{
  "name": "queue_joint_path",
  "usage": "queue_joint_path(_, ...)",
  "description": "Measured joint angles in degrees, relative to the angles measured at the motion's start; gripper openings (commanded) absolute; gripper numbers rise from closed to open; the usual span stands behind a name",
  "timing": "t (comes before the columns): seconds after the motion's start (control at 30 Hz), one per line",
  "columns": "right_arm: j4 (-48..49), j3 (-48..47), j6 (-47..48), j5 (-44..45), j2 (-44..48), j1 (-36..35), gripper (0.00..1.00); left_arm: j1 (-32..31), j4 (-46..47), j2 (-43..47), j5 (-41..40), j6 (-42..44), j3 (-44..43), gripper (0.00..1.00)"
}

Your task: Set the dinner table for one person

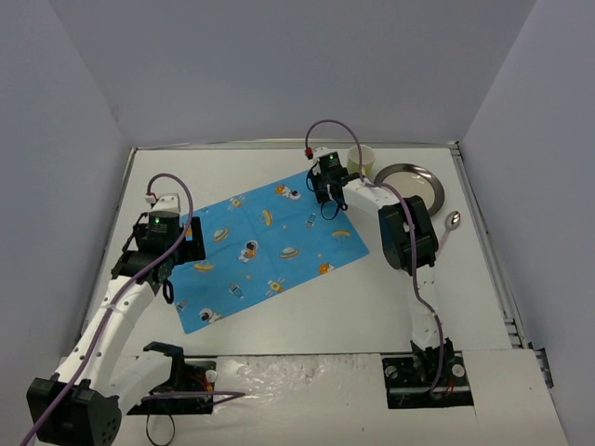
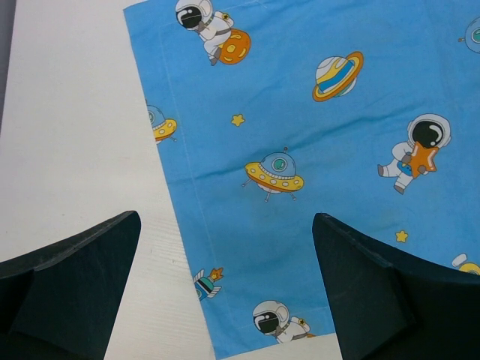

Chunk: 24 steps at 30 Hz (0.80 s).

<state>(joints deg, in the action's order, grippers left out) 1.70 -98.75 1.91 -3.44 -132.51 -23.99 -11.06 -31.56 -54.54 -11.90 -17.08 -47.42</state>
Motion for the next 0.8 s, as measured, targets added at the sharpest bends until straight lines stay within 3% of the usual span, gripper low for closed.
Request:
queue_joint_path(0.1, 0.4, -1.3, 0.3, 0.3, -1.0, 0.2, 0.0, 0.3, 0.1, 0.1, -0.6, 0.1, 0.0, 0.97)
queue_joint_path(0.53, -0.6, -13.0, 3.5, 0.3, -8.4, 2.2, 0.01, 2.8, 0.4, -1.4, 0.2, 0.0, 0.0, 0.97)
queue_joint_path(0.8, -4.9, -14.1, 4.1, 0.0, -7.5, 2.3, 0.32, 4.1, 0.6, -1.9, 1.9, -0.2, 0.0, 0.97)
